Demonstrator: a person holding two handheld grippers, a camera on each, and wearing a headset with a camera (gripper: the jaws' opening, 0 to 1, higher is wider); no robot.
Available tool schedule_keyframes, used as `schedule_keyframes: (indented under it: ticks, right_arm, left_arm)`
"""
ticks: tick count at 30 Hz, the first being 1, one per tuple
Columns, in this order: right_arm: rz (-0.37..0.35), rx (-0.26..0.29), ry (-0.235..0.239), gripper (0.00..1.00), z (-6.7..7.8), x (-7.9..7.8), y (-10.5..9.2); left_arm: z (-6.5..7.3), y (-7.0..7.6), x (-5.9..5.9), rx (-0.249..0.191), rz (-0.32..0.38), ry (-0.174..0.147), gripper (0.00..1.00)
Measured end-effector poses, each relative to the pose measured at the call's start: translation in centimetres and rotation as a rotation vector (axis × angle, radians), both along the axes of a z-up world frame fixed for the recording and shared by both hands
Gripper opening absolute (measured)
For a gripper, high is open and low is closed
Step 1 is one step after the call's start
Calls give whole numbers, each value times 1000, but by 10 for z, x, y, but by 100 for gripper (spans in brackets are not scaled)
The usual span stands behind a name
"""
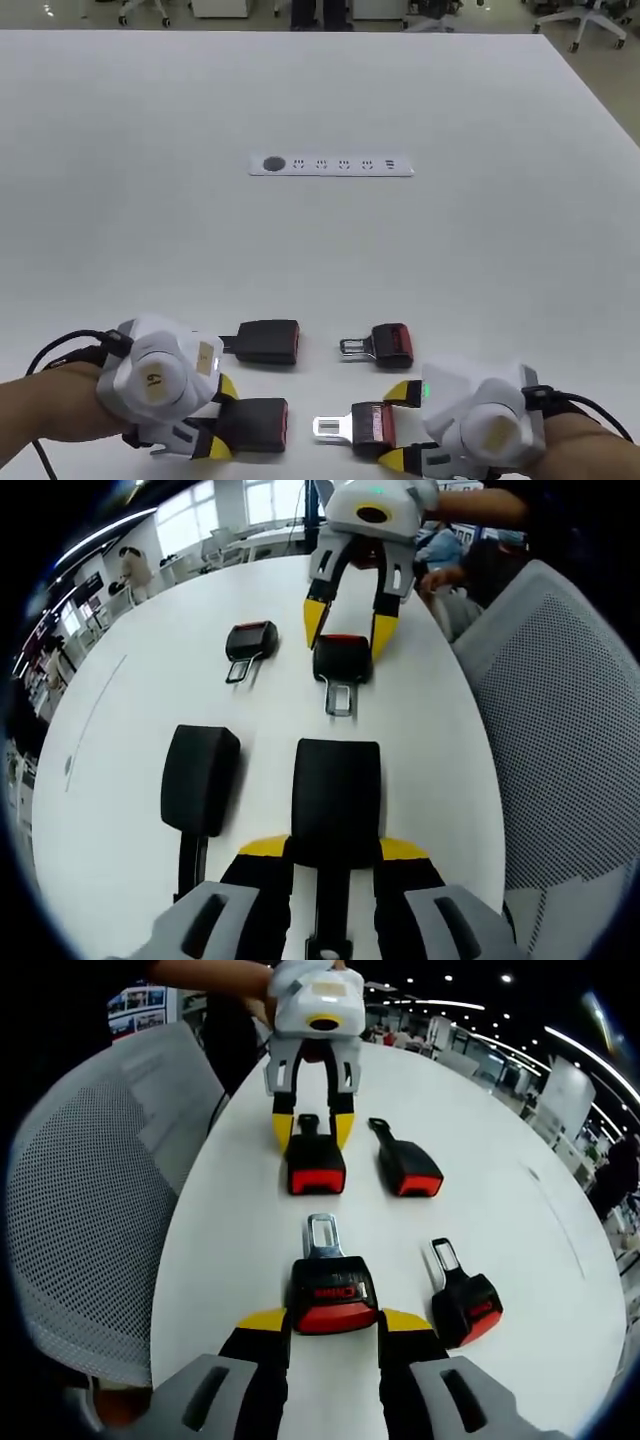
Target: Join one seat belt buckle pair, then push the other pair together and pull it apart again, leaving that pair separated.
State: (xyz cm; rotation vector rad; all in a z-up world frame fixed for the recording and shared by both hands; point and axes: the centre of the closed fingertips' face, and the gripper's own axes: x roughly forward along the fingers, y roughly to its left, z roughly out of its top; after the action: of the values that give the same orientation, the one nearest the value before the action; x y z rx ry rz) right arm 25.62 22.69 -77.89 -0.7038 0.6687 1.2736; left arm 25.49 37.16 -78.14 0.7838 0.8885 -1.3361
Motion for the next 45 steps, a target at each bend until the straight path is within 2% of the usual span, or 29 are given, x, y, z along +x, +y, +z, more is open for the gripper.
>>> schedule_keyframes:
  ticks: [10, 27, 32, 37, 40, 41, 45]
  right_arm:
    - [9, 15, 3, 31, 0, 0, 17]
    - [23, 48, 12, 31, 3, 0, 43]
    - [35, 35, -1, 31, 2, 1, 42]
    - [30, 40, 4, 31, 1, 1, 43]
    - [23, 54, 7, 31, 2, 0, 43]
    - [-10, 72, 29, 31, 3, 1, 44]
    - [4, 77, 18, 31, 2, 2, 44]
  left_arm:
    - [-1, 0, 0, 33, 2, 7, 32]
    - [0, -1, -1, 55, 14, 14, 32]
    - [0, -1, -1, 52, 20, 15, 32]
    - [2, -3, -2, 56, 20, 13, 32]
    - [2, -3, -2, 50, 25, 13, 32]
    - [2, -3, -2, 47, 27, 13, 32]
    - [1, -2, -1, 45, 26, 11, 32]
